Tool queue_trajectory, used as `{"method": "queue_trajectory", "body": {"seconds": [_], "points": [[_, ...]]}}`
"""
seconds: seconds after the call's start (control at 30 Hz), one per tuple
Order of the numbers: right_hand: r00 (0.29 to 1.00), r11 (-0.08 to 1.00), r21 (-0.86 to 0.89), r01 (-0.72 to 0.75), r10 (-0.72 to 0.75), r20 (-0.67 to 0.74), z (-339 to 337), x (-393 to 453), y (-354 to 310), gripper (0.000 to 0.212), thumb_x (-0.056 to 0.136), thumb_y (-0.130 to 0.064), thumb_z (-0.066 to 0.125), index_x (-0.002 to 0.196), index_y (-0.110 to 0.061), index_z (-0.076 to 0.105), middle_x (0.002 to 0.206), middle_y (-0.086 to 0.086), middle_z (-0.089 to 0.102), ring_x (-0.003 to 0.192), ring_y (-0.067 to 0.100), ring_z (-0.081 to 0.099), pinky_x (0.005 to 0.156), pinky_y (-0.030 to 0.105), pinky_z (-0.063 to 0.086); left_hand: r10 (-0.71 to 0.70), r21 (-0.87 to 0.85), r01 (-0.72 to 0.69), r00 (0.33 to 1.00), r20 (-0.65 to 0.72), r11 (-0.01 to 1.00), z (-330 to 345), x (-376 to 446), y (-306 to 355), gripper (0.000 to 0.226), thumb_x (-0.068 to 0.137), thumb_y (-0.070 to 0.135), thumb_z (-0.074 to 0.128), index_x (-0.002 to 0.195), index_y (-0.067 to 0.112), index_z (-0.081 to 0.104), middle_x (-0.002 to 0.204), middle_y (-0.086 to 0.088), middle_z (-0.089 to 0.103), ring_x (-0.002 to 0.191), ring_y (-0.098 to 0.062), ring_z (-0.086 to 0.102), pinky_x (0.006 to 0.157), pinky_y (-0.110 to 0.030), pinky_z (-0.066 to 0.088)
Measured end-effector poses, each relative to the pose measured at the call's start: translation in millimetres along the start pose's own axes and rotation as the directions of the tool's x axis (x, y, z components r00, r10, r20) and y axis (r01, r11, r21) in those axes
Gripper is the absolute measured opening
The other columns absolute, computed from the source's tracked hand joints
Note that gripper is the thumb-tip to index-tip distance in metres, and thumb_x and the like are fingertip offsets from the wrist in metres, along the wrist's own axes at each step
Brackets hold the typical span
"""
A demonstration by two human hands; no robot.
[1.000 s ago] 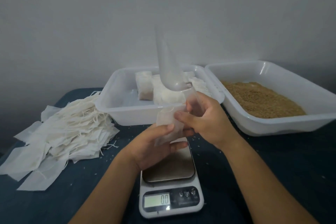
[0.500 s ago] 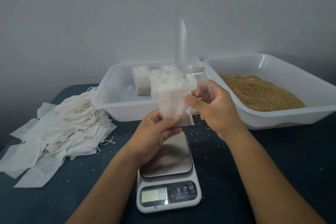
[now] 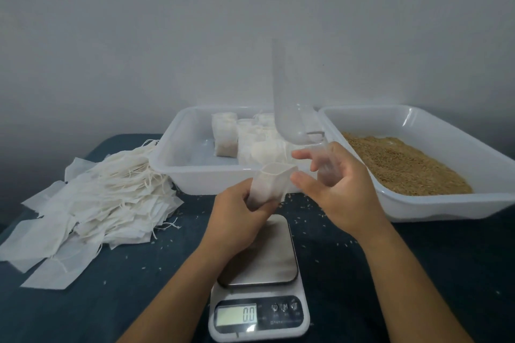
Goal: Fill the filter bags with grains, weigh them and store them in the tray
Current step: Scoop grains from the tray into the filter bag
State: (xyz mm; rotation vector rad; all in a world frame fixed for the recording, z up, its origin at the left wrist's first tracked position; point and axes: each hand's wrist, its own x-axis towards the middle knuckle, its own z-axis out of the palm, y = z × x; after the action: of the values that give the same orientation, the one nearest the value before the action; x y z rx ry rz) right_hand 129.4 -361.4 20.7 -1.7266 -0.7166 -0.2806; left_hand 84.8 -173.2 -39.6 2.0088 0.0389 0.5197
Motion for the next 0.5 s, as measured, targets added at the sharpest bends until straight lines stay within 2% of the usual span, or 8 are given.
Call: {"method": "queue_trajectory", "body": {"seconds": [0.07, 0.1, 0.23, 0.3, 0.4, 0.5], "points": [[0.997, 0.999, -0.048, 0.025, -0.022, 0.069, 4.7, -3.1, 0.6, 0.024, 0.085, -0.031, 0.080, 0.085, -0.039, 0.058, 0.112, -0.028, 0.072, 0.104, -0.007, 0.066, 0.081, 0.004, 0.047, 0.003, 0.013, -0.003, 1.000, 0.002, 1.000, -0.4, 0.4, -1.5, 0.012, 0.087, 0.036, 0.080, 0.084, 0.028, 0.072, 0.075, 0.013, 0.072, 0.069, -0.006, 0.066, 0.059, -0.018, 0.049], [0.995, 0.998, -0.059, 0.024, -0.018, 0.102, 7.2, -4.1, 1.9, 0.027, 0.086, -0.029, 0.080, 0.083, -0.042, 0.057, 0.111, -0.026, 0.073, 0.105, -0.005, 0.067, 0.080, 0.005, 0.048, 0.002, 0.014, -0.002, 1.000, 0.006, 1.000, -0.6, 0.5, -1.7, 0.011, 0.087, 0.036, 0.080, 0.083, 0.030, 0.072, 0.074, 0.016, 0.071, 0.066, -0.001, 0.063, 0.057, -0.014, 0.045], [0.991, 0.988, -0.155, 0.020, 0.001, 0.133, 13.1, -3.5, 6.9, 0.022, 0.088, -0.030, 0.082, 0.084, -0.030, 0.060, 0.088, -0.008, 0.073, 0.083, 0.010, 0.070, 0.073, 0.025, 0.057, -0.016, -0.015, 0.016, 1.000, 0.027, 1.000, -2.2, 2.0, -3.7, 0.006, 0.087, 0.033, 0.079, 0.088, 0.035, 0.073, 0.077, 0.016, 0.072, 0.067, 0.002, 0.060, 0.060, -0.012, 0.045], [0.989, 0.989, -0.146, 0.020, 0.001, 0.145, 12.1, -2.6, 3.0, 0.021, 0.088, -0.031, 0.081, 0.084, -0.029, 0.061, 0.085, -0.009, 0.071, 0.078, 0.008, 0.068, 0.067, 0.017, 0.053, -0.023, -0.022, 0.023, 1.000, 0.022, 0.999, -3.2, 2.6, -4.0, 0.006, 0.087, 0.034, 0.079, 0.087, 0.036, 0.073, 0.077, 0.016, 0.072, 0.066, 0.001, 0.060, 0.060, -0.013, 0.045], [0.989, 0.992, -0.122, -0.043, 0.059, 0.133, 0.5, 3.1, -8.9, 0.017, 0.086, -0.043, 0.080, 0.088, -0.040, 0.063, 0.101, -0.023, 0.072, 0.077, -0.001, 0.067, 0.064, 0.012, 0.050, -0.032, -0.005, 0.032, 1.000, 0.000, 0.999, -3.4, 3.1, -5.5, 0.007, 0.087, 0.038, 0.079, 0.089, 0.035, 0.074, 0.080, 0.015, 0.073, 0.073, -0.005, 0.065, 0.061, -0.019, 0.050], [0.988, 0.966, -0.208, -0.154, 0.152, -0.027, -28.8, 17.9, -14.9, 0.029, 0.083, -0.069, 0.070, 0.099, -0.048, 0.060, 0.108, -0.027, 0.068, 0.085, -0.001, 0.067, 0.066, 0.027, 0.051, -0.035, 0.023, 0.035, 0.999, -0.003, 0.999, -3.9, 3.0, -7.6, 0.008, 0.088, 0.038, 0.079, 0.093, 0.036, 0.073, 0.084, 0.020, 0.073, 0.079, -0.002, 0.067, 0.064, -0.016, 0.050]]}}
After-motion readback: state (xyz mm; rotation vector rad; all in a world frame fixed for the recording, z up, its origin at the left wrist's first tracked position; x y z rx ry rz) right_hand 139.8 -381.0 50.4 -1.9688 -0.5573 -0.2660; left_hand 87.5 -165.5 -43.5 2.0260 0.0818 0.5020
